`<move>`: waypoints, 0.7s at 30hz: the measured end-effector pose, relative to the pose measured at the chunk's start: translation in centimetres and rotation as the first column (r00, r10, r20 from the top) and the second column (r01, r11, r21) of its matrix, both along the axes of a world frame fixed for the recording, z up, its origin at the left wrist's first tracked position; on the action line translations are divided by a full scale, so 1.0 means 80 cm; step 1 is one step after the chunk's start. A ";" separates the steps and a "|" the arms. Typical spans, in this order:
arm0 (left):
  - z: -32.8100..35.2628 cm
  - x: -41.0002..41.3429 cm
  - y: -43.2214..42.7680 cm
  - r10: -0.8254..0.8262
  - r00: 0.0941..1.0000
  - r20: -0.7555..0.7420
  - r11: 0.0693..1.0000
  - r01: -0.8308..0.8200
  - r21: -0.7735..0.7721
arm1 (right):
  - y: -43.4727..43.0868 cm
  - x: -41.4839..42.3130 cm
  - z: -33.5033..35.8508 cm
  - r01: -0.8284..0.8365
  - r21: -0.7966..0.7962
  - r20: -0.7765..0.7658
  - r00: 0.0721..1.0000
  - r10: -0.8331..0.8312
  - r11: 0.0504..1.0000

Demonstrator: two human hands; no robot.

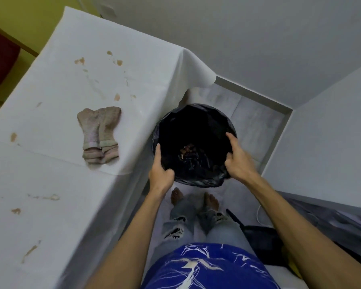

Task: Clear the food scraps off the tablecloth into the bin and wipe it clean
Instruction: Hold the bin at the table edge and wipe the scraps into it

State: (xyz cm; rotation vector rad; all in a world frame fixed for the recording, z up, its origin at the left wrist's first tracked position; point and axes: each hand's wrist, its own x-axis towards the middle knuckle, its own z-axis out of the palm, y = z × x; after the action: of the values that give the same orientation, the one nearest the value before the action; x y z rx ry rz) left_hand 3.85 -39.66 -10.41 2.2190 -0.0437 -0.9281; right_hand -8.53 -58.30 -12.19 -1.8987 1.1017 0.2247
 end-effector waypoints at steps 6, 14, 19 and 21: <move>-0.048 0.021 -0.031 -0.044 0.995 -0.089 0.999 0.044 0.004 | -0.022 -0.009 -0.056 0.080 0.009 -0.017 0.997 -0.080 0.997; -0.177 0.041 -0.057 -0.054 0.990 -0.127 0.993 0.067 0.097 | -0.042 -0.006 -0.189 0.042 -0.042 -0.089 0.995 -0.046 0.998; -0.295 0.053 -0.077 -0.042 0.986 -0.164 0.987 0.067 0.147 | -0.062 0.002 -0.301 -0.033 -0.047 -0.186 0.982 0.024 0.998; -0.339 0.058 -0.087 -0.026 0.986 -0.166 0.986 0.053 0.160 | -0.071 0.011 -0.347 -0.061 -0.052 -0.191 0.980 0.050 0.997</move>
State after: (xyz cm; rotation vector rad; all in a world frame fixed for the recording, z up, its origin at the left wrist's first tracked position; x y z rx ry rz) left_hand 8.48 -46.61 -37.55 2.2903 0.0670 -1.1701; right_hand -7.67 -64.01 -39.97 -1.9934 1.1928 0.4168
